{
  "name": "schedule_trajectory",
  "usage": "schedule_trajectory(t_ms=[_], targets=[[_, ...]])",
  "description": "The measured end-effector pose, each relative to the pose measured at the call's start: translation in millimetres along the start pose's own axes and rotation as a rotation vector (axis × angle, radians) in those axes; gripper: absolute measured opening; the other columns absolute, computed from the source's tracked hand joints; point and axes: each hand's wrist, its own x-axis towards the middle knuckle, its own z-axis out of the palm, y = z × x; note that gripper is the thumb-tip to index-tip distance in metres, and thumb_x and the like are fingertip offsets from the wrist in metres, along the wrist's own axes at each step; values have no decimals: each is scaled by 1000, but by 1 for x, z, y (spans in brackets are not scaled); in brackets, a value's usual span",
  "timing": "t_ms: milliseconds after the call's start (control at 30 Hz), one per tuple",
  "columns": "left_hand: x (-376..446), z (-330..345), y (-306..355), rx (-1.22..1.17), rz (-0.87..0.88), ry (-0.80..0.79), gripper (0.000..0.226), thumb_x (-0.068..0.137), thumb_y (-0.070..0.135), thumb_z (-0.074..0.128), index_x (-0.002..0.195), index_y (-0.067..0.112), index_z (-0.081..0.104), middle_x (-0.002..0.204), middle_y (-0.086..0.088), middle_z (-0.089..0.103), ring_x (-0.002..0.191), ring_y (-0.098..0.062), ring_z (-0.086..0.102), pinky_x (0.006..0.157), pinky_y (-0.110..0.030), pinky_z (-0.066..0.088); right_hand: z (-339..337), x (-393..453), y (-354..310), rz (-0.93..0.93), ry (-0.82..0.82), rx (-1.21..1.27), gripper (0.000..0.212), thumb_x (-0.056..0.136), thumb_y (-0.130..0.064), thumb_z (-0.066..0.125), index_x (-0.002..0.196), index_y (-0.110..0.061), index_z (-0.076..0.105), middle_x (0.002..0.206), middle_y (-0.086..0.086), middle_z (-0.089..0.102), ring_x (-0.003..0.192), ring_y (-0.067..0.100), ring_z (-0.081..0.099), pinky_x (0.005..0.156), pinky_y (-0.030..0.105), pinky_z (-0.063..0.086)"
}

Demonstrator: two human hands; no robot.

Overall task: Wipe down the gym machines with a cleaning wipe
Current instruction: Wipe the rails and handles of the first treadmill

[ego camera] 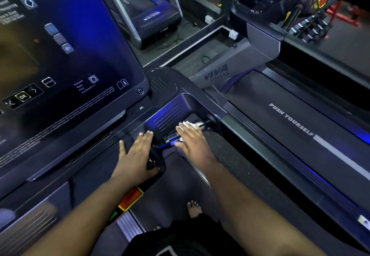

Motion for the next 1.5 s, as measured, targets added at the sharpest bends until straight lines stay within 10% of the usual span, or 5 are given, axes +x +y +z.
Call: schedule_trajectory(t_ms=[133,367,633,1333,1500], targets=[[6,-2,16,46,2,51,111,86,59,66,162,23,-6,171,6,-4,157,-13,-9,117,-68,-9,-41,-8,37,-50,-88,31,69,83,17,52,146,-11,53,153,6,50,144,22,42,118,42,35],[33,9,80,128,128,51,101,90,65,57,163,23,2,171,3,-4,157,-14,-7,118,-68,-9,-113,-4,38,45,251,-4,72,75,11,43,145,-3,50,147,9,56,130,15,49,114,12,24],[65,22,123,219,207,-19,102,92,64,55,162,20,-5,171,0,-8,157,-15,-9,118,-71,-6,-120,-30,78,331,-402,-443,82,103,-43,47,162,-14,-1,170,5,-7,157,23,-1,124,55,16],[113,48,140,284,439,-26,114,88,66,59,161,16,-14,170,-1,-15,157,-18,-10,117,-73,-2,-118,-90,61,760,-365,-692,96,99,-45,53,159,-6,-11,169,15,-7,156,31,-8,110,80,-4],[115,52,154,329,477,16,113,87,63,60,161,15,-10,171,-6,-11,158,-21,-7,118,-71,0,-101,-28,62,576,-348,-591,91,97,-23,53,159,-6,-11,169,13,-8,157,29,-6,122,64,0]])
